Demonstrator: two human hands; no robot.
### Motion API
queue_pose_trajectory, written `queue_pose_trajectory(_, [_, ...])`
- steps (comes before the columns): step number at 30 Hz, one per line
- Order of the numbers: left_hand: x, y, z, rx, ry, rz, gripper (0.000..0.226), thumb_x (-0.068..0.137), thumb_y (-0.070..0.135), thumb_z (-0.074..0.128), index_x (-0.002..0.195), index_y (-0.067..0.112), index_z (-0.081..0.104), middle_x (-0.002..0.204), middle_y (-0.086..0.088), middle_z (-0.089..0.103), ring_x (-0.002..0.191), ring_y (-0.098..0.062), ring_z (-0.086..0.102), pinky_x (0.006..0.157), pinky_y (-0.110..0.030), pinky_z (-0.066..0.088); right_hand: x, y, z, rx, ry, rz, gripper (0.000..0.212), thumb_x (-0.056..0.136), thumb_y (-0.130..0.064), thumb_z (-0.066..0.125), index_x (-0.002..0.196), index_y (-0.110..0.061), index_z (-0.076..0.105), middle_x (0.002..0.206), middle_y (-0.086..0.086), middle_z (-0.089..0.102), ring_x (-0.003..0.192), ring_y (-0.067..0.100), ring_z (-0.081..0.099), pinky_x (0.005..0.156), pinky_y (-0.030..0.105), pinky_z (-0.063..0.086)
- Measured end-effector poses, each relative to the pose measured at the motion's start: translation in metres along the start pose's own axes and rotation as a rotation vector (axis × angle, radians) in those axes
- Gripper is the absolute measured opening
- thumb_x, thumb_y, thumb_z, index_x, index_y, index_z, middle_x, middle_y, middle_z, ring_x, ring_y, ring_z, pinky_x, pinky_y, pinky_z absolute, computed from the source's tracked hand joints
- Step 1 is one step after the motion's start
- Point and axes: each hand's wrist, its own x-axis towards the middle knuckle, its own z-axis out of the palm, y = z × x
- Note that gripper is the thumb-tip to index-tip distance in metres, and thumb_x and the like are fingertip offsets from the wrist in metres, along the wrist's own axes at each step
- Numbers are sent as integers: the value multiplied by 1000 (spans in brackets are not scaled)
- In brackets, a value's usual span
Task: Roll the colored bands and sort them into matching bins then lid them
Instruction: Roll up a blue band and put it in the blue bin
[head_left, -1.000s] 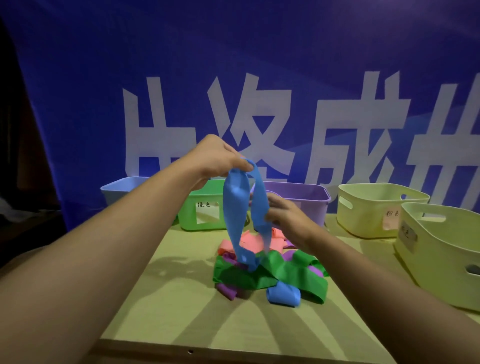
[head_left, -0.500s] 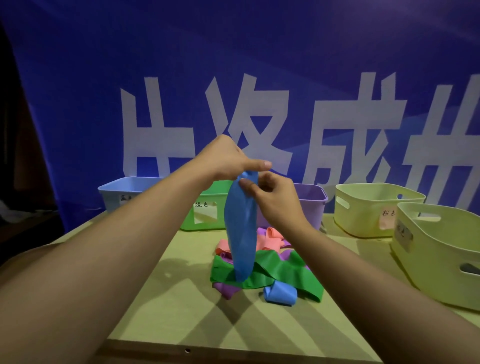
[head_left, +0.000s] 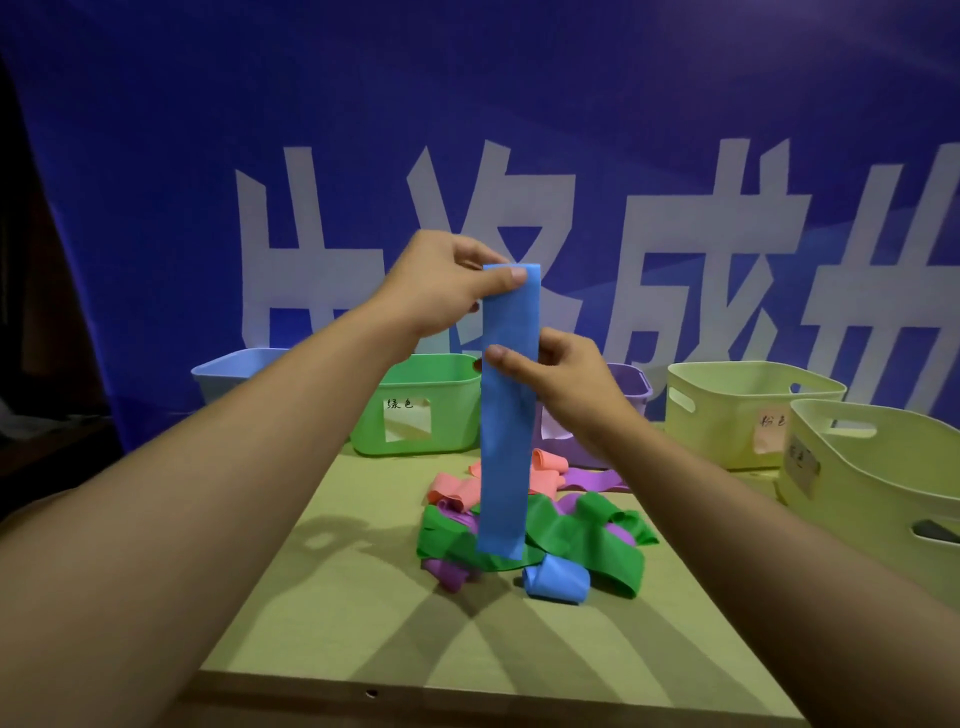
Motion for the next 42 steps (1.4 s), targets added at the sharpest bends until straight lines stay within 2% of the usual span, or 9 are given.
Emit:
queue_pose_trajectory(6, [9,7,4,-134,152,17,18,92,24,77,105,13,74,102,-6,74,94,-16,74,73,-26,63,-33,26,-3,-81,-20,122,26,93,-27,73,99,-1,76,85,3,80,71,14,75,67,30,59])
queue_pose_trajectory(13, [11,-6,17,-143,160,-28,11,94,24,75,102,17,72,101,-2,73,91,-14,72,68,-21,61,-101,84,-10,-314,-161,319,58,91,-70,56,103,-17,75,96,9,77,91,32,72,85,52,56])
queue_pose_trajectory(17, [10,-23,23,-164,156,-80,10,93,22,76,99,15,73,102,-6,74,93,-17,73,63,-19,58,-128,96,-13,-521,-233,309,28,102,-47,56,109,-24,70,100,-1,70,89,12,66,83,31,51])
queue_pose_trajectory(20, [9,-36,27,-167,160,-107,13,94,22,75,102,13,73,102,-6,74,94,-18,73,63,-19,58,-130,98,-11,-496,-163,336,20,90,-39,76,104,-25,69,92,-7,75,79,2,69,77,33,59])
queue_pose_trajectory(25, [5,-55,34,-147,144,-119,21,93,26,75,108,11,74,105,-5,74,96,-17,72,64,-17,57,-128,89,-4,-578,-161,471,71,72,-52,88,127,-32,48,99,-4,74,78,12,70,59,26,49])
queue_pose_trajectory(29, [2,-68,45,-127,122,-142,18,94,26,75,106,13,74,106,-5,73,97,-17,70,67,-20,59,-130,90,2,-888,-215,403,107,73,-64,81,155,-31,21,127,-3,65,108,20,63,80,38,55])
queue_pose_trajectory(33, [-3,-77,54,-143,55,-155,18,95,22,74,109,10,72,105,-6,73,97,-17,70,65,-18,59,-127,87,-2,-1047,-290,406,125,72,-77,72,161,-31,-1,119,0,67,106,22,63,75,36,53])
queue_pose_trajectory(39, [-9,-97,67,-189,8,-168,12,94,21,75,103,13,73,95,0,73,89,-11,69,61,-14,56,-96,89,-29,-879,-83,377,77,83,-78,58,143,-32,47,113,-6,71,89,12,71,78,35,57])
queue_pose_trajectory(42, [-11,-108,75,-210,18,-163,8,93,20,76,98,16,73,96,-1,75,89,-11,69,62,-15,56,-69,84,-37,-642,96,310,41,98,-55,57,122,-22,63,86,-8,72,59,-6,65,53,18,48])
